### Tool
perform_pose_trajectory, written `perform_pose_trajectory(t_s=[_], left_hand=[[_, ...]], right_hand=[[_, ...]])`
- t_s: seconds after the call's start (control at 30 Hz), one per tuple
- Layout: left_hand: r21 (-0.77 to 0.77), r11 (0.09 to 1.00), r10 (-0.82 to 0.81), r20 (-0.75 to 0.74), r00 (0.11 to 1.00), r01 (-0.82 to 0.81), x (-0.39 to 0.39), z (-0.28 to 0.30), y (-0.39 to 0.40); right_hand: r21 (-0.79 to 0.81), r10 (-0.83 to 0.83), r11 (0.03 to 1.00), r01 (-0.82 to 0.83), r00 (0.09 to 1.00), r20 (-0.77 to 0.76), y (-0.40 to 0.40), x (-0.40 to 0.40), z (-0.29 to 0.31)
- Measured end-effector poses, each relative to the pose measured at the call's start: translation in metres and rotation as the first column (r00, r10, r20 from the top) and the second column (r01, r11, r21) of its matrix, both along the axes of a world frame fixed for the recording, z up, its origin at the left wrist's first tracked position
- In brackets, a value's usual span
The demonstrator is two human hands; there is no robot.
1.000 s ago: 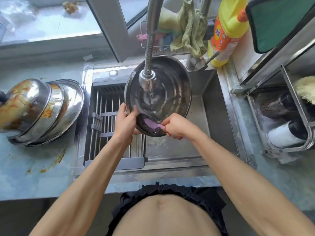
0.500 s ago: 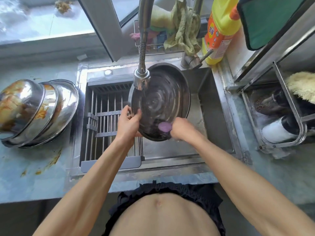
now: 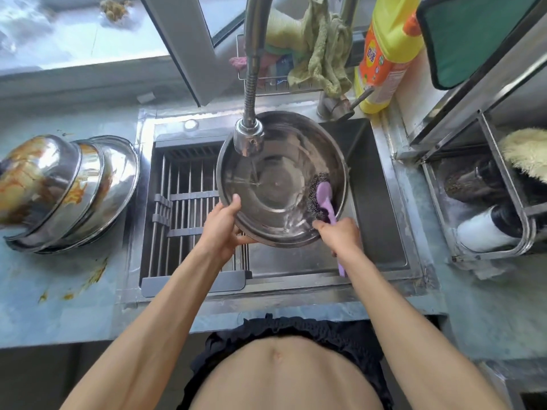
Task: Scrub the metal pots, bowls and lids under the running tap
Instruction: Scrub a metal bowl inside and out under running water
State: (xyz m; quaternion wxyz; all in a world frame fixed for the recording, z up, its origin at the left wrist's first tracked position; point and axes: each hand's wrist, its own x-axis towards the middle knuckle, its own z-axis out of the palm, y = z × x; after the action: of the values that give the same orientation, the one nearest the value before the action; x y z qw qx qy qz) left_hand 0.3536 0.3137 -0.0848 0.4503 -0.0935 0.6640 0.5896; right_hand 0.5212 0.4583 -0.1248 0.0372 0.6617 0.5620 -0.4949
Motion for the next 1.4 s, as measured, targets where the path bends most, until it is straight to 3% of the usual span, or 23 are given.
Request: perform_pose_trajectory(t_s=[0.13, 0.23, 0.4, 0.5, 0.57, 0.63, 0.77, 0.83, 0.93, 0.97, 1.03, 1.2, 1.27, 1.33, 1.4], left_hand=[[-0.011, 0.99, -0.138, 0.011, 0.99, 0.138, 0.0, 0.005, 0.002], [-0.169, 0.917, -0.38, -0.1, 0.92, 0.361, -0.022, 0.015, 0.005], [-0.358, 0.78, -0.623, -0.377, 0.685, 0.513, -0.07, 0.05, 0.032], [-0.468, 0.616, -0.787, -0.341, 0.514, 0.633, -0.093, 0.069, 0.053], [-0.5, 0.531, -0.847, -0.28, 0.453, 0.684, -0.099, 0.072, 0.058], [-0.49, 0.545, -0.837, -0.28, 0.47, 0.68, -0.097, 0.068, 0.057], [-0.454, 0.686, -0.724, -0.344, 0.598, 0.569, -0.082, 0.056, 0.05], [-0.44, 0.75, -0.656, -0.391, 0.646, 0.495, -0.078, 0.048, 0.044], [-0.38, 0.85, -0.518, -0.474, 0.712, 0.365, -0.071, 0.041, 0.036], [-0.351, 0.881, -0.463, -0.504, 0.729, 0.317, -0.065, 0.038, 0.035], [-0.292, 0.93, -0.355, -0.559, 0.749, 0.223, -0.049, 0.033, 0.035], [-0.174, 0.98, -0.179, -0.561, 0.808, 0.096, -0.02, 0.018, 0.029], [-0.15, 0.985, -0.152, -0.547, 0.823, 0.082, -0.017, 0.016, 0.027], [-0.119, 0.99, -0.127, -0.54, 0.832, 0.074, -0.017, 0.017, 0.026], [-0.112, 0.991, -0.121, -0.535, 0.836, 0.072, -0.021, 0.02, 0.024]], right_hand=[[-0.101, -0.221, 0.973, 0.209, 0.967, -0.129, 0.004, 0.0, -0.011], [-0.064, -0.261, 0.965, 0.253, 0.948, -0.181, 0.012, 0.0, -0.011], [0.09, -0.095, 0.99, 0.11, 0.983, -0.156, 0.038, 0.005, -0.001], [0.236, 0.084, 0.97, -0.056, 0.991, -0.108, 0.053, 0.001, 0.012], [0.307, 0.159, 0.943, -0.128, 0.984, -0.077, 0.06, -0.004, 0.02], [0.363, 0.189, 0.92, -0.149, 0.979, -0.076, 0.066, -0.008, 0.029], [0.512, 0.339, 0.802, -0.306, 0.94, 0.03, 0.057, -0.012, 0.031], [0.576, 0.468, 0.646, -0.502, 0.856, 0.221, 0.043, -0.014, 0.027], [0.449, 0.577, 0.478, -0.755, 0.655, 0.488, 0.027, -0.024, 0.029], [0.38, 0.614, 0.49, -0.785, 0.62, 0.489, 0.021, -0.031, 0.031], [0.254, 0.662, 0.592, -0.765, 0.642, 0.387, 0.009, -0.045, 0.036], [0.051, 0.592, 0.804, -0.592, 0.789, -0.167, -0.02, -0.071, 0.045], [0.044, 0.523, 0.843, -0.536, 0.798, -0.299, -0.024, -0.076, 0.052], [0.157, 0.613, 0.79, -0.593, 0.757, -0.225, -0.025, -0.078, 0.05], [0.231, 0.693, 0.708, -0.667, 0.719, -0.051, -0.022, -0.071, 0.045]])
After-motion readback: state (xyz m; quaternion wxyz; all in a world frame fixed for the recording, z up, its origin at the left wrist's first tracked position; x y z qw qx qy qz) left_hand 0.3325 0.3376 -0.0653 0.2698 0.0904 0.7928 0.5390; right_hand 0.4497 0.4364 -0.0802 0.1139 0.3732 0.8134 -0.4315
